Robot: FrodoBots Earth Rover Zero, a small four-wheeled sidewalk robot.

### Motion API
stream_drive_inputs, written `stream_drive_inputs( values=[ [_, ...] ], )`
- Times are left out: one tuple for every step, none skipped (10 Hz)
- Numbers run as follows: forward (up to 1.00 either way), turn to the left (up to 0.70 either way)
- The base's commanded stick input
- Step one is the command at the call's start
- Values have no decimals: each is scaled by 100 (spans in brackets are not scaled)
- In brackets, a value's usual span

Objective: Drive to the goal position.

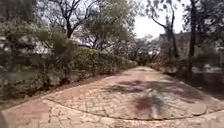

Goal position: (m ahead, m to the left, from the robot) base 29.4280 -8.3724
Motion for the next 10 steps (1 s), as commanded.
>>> stream_drive_inputs(
  values=[
    [70, 0],
    [70, 0],
    [70, 0],
    [70, 0],
    [70, 0],
    [70, 0],
    [70, 0],
    [70, 0],
    [70, 0],
    [70, 0]
  ],
)
